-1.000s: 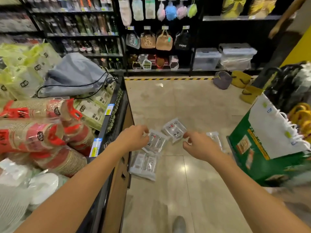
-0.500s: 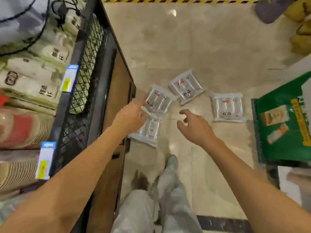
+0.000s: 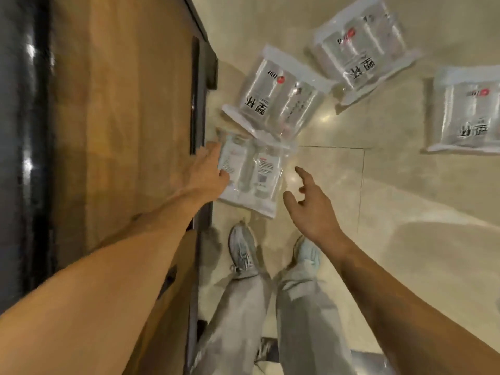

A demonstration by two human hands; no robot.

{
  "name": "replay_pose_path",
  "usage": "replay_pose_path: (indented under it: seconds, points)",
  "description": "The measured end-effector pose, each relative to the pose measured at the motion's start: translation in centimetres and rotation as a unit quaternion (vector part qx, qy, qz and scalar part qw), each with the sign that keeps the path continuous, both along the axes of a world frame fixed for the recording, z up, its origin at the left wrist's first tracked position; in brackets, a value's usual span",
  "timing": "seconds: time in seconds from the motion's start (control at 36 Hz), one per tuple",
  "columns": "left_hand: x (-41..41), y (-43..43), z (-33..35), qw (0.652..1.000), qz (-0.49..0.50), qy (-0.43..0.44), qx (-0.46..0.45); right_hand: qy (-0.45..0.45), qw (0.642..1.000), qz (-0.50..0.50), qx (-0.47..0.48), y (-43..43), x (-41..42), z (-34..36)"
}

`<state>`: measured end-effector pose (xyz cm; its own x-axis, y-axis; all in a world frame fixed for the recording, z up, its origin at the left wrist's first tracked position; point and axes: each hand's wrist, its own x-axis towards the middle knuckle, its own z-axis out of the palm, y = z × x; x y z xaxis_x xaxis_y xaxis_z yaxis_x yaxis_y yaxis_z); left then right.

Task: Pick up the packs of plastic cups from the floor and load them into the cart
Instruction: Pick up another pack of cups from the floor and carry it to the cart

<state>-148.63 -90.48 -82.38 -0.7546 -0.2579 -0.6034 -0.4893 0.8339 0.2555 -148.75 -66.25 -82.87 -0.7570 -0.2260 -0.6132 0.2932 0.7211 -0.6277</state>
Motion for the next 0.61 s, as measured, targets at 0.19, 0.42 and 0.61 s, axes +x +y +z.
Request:
replay_pose_path:
  seconds: [0.19, 0.42, 0.61]
  points:
    - [-0.7, -0.9, -15.5, 0.996, 0.083, -0.012, 0.019, -0.012, 1.000, 0.017, -0.020, -1.7, 0.1, -17.5]
    - [0.3, -2.4, -27.6, 0.989, 0.146, 0.022, -0.010, -0.014, 0.997, -0.018, -0.071, -3.7, -0.2, -30.7]
    - [2.0, -3.4, -30.5, 0.984, 0.160, 0.076, 0.030, 0.031, 0.992, -0.043, -0.114, -3.6, 1.0, -32.5]
